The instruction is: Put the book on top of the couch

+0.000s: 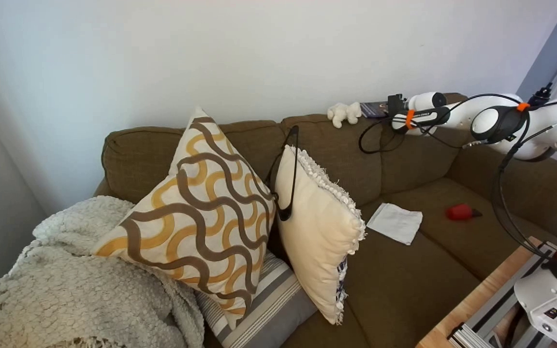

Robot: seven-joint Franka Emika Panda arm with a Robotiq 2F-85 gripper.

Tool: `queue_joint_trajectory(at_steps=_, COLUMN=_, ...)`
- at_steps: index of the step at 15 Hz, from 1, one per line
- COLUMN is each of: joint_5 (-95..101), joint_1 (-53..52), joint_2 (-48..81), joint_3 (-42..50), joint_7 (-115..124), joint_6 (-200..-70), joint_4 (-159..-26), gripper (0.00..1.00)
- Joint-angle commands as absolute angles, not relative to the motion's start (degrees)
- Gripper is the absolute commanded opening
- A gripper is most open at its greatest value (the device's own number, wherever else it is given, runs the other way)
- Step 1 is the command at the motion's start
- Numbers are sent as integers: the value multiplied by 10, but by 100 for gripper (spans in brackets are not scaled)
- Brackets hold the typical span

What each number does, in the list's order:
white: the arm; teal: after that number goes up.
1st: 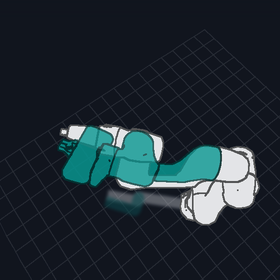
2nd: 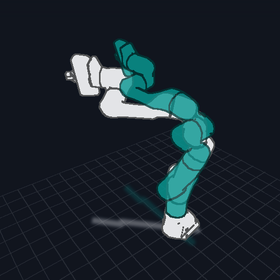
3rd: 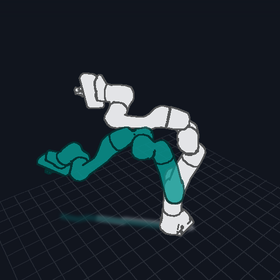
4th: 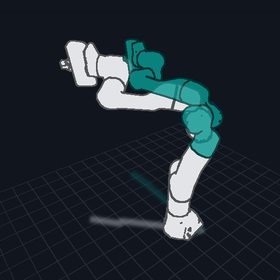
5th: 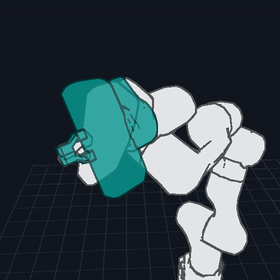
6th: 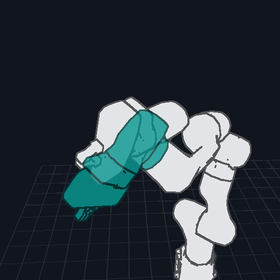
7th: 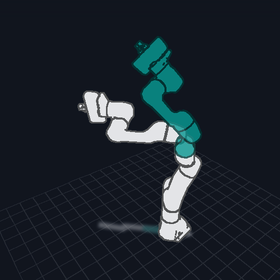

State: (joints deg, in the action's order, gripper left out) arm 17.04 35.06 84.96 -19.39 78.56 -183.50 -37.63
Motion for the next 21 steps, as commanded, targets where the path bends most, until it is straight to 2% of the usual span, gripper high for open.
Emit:
queue_joint_trajectory(at_steps=1, joint_5=175, joint_1=340, joint_2=841, joint_3=-177, joint_7=772, joint_6=-1744, joint_4=-348, gripper=100)
queue_joint_trajectory(at_steps=5, joint_5=182, joint_1=353, joint_2=808, joint_3=-216, joint_7=702, joint_6=-1681, joint_4=-372, gripper=100)
queue_joint_trajectory(at_steps=8, joint_5=176, joint_1=380, joint_2=777, joint_3=-279, joint_7=612, joint_6=-1616, joint_4=-417, gripper=100)
queue_joint_trajectory(at_steps=12, joint_5=176, joint_1=411, joint_2=742, joint_3=-305, joint_7=552, joint_6=-1549, joint_4=-468, gripper=100)
queue_joint_trajectory(at_steps=17, joint_5=174, joint_1=474, joint_2=660, joint_3=-353, joint_7=491, joint_6=-1561, joint_4=-587, gripper=100)
queue_joint_trajectory(at_steps=21, joint_5=152, joint_1=546, joint_2=604, joint_3=-458, joint_7=438, joint_6=-1565, joint_4=-675, gripper=100)
